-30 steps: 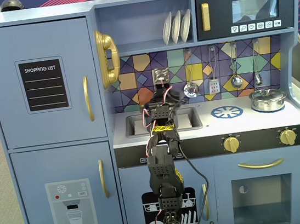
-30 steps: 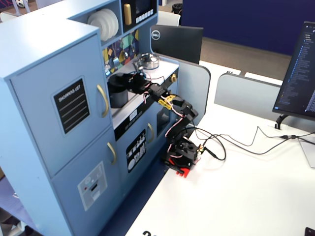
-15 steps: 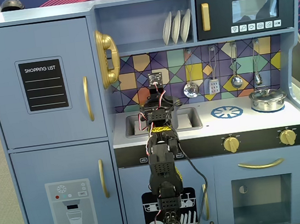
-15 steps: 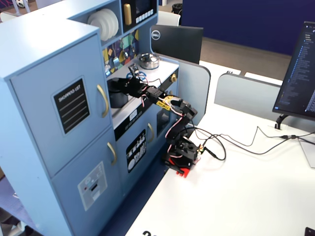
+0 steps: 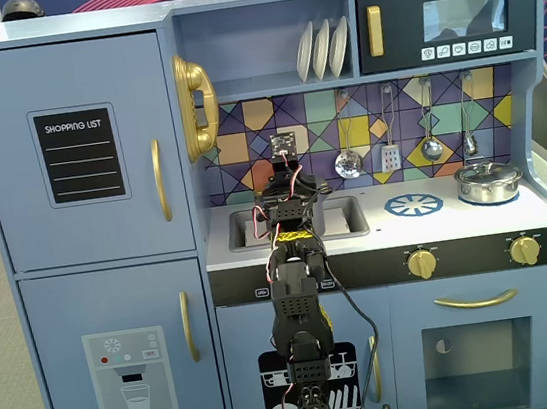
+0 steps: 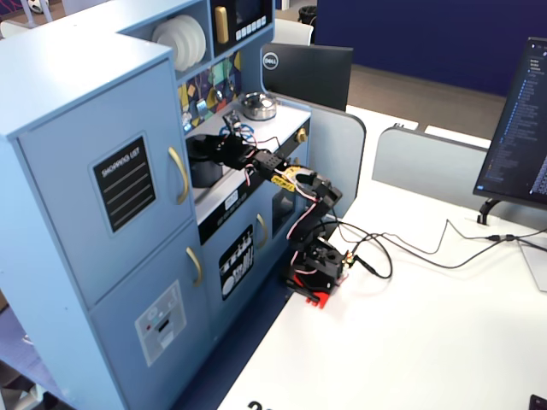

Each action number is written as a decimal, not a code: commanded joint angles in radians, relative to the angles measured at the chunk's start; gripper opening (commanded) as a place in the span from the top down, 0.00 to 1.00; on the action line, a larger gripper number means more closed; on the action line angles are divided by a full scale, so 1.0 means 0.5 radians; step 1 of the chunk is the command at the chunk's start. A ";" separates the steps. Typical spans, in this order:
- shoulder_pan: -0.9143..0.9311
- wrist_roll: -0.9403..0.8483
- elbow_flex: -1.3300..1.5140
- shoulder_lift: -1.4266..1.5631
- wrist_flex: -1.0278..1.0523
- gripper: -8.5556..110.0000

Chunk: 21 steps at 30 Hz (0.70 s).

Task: Pick up the lid from the counter and put it on the gray recipient

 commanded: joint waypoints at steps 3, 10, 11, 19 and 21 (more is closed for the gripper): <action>-0.028 -0.006 -0.006 0.028 -0.077 0.93; -0.037 -0.018 0.074 0.055 -0.080 0.93; -0.031 -0.018 0.083 0.058 -0.080 0.93; 0.025 -0.049 0.147 0.110 -0.074 0.78; 0.037 -0.067 0.156 0.156 -0.034 0.74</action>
